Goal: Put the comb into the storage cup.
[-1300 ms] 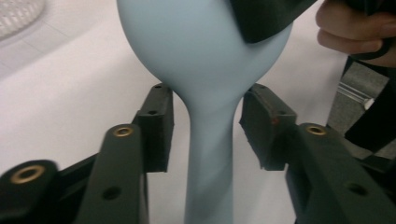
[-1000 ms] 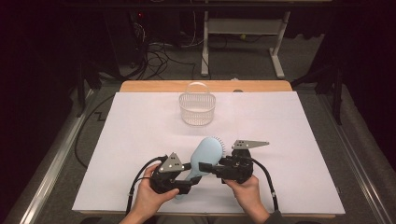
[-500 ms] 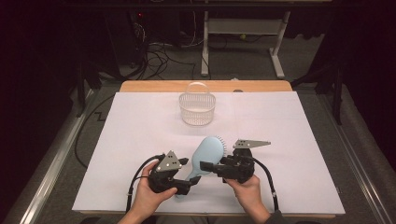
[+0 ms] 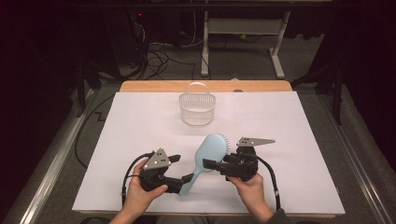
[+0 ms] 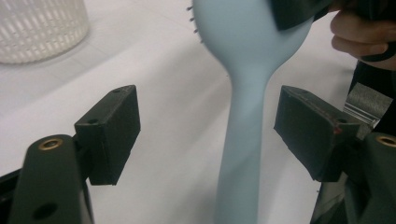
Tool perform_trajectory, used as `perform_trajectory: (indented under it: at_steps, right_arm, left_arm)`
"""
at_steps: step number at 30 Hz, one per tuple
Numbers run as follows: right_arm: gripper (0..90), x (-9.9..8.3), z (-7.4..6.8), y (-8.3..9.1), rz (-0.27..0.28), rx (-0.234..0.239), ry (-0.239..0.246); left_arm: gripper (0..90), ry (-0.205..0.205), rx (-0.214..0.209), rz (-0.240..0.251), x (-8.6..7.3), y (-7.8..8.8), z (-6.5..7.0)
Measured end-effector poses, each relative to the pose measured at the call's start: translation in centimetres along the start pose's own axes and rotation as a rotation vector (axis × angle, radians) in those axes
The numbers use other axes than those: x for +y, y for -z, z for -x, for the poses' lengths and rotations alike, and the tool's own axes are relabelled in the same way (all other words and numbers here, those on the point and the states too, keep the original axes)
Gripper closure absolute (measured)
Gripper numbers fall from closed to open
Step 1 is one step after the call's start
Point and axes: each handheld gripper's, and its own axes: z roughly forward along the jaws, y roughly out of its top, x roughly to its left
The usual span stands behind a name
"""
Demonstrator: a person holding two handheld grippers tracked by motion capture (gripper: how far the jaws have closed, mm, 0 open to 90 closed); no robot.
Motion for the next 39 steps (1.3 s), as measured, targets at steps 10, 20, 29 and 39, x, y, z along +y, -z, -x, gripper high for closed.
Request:
perform_trajectory:
  at_steps: [10, 20, 29, 39]
  right_arm:
    - [55.1, 0.7, 0.4, 0.5, -0.019, -0.021, -0.003]
    - [55.1, 1.0, 0.5, 0.8, -0.018, -0.019, -0.006]
    - [55.2, 1.1, 0.6, 1.2, -0.021, -0.03, -0.005]
    - [55.1, 1.3, 0.8, 1.8, -0.017, -0.036, -0.004]
  left_arm:
    - [22.7, 0.042, 0.024, 0.022, -1.1, 1.2, -1.3]
    - [21.1, 0.072, 0.058, 0.055, -2.0, 2.3, -2.5]
    - [21.2, 0.113, 0.102, 0.118, -3.5, 4.1, -4.0]
    - [21.3, 0.148, 0.133, 0.154, -4.6, 5.2, -5.0]
